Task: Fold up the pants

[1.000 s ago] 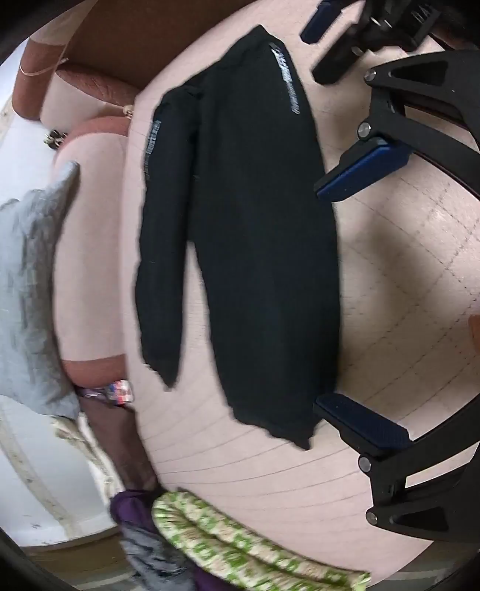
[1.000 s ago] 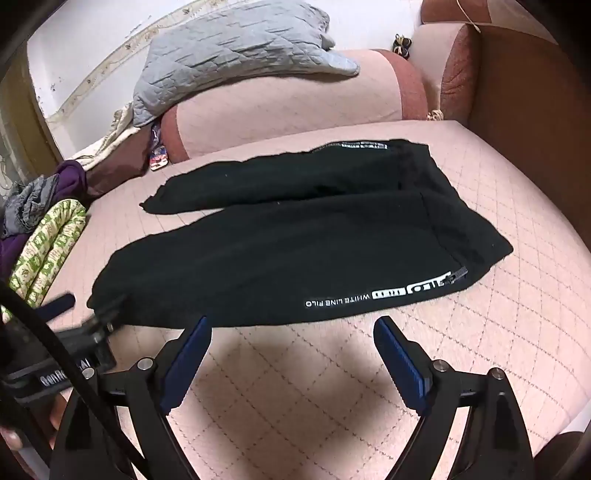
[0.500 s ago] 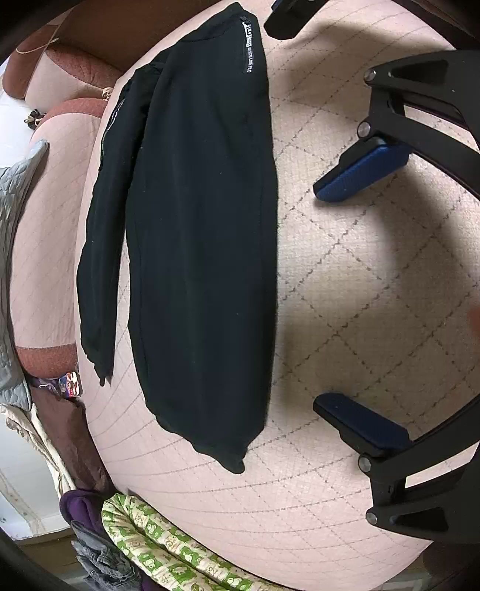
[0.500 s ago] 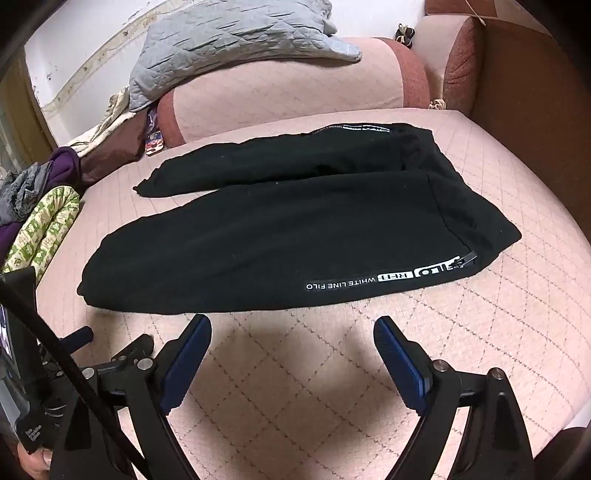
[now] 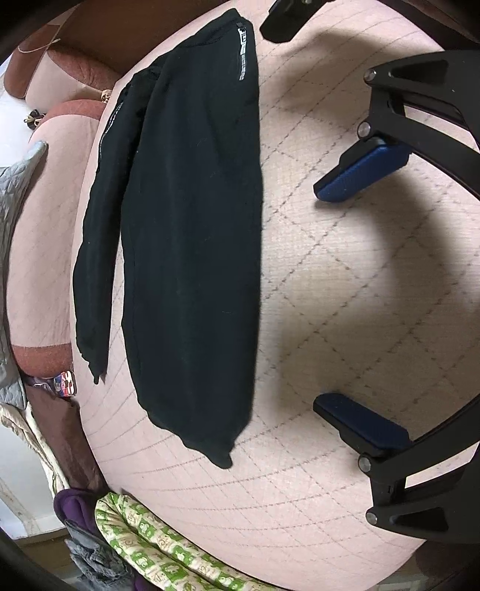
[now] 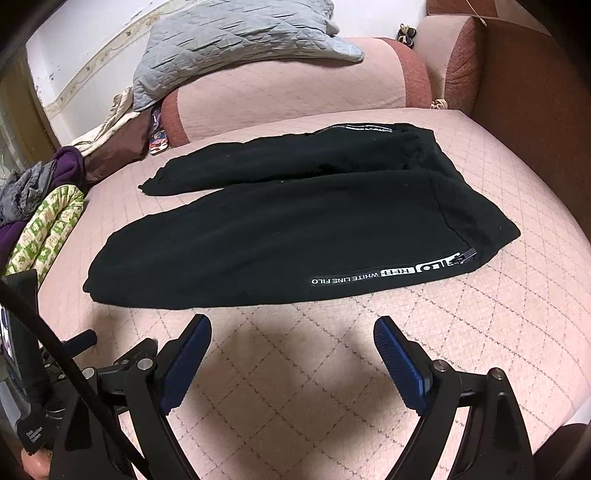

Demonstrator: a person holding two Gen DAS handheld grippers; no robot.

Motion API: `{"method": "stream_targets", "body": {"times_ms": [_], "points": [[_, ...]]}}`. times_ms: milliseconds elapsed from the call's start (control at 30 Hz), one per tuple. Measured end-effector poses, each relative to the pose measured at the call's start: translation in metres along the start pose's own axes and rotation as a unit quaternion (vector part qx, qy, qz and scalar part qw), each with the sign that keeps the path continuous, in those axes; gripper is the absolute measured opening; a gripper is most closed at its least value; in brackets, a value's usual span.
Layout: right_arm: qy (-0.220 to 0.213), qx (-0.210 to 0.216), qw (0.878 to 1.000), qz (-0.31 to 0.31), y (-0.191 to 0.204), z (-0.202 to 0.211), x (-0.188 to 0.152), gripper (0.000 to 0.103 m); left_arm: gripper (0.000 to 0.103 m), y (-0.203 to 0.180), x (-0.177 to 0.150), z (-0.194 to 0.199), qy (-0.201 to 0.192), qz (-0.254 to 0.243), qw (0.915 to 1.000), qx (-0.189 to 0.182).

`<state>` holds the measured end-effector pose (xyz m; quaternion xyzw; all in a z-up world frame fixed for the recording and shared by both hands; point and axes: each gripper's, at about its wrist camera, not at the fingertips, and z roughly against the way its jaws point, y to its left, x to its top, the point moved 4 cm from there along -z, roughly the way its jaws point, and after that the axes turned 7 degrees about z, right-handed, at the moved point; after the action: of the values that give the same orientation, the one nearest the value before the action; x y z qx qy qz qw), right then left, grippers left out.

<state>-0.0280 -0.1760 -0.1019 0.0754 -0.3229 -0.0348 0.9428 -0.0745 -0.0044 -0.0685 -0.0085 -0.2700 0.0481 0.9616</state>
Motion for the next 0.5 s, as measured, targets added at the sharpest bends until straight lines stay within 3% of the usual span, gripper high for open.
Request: {"method": "stream_targets", "body": {"times_ms": [133,333,500], "points": [[-0.005,-0.001,1.000,0.005,0.004,0.005,0.001,0.093,0.103,-0.007,0.044,-0.004,-0.012,0.009,0.9998,0.013],[-0.008,0.001,1.000,0.009,0.009,0.011,0.002,0.093,0.103,0.010,0.051,0.036,-0.056,-0.018,0.9983,-0.002],[-0.012,0.002,1.000,0.017,0.016,0.017,0.003,0.093,0.103,0.021,0.056,0.046,-0.070,-0.028,0.9972,-0.007]]}}
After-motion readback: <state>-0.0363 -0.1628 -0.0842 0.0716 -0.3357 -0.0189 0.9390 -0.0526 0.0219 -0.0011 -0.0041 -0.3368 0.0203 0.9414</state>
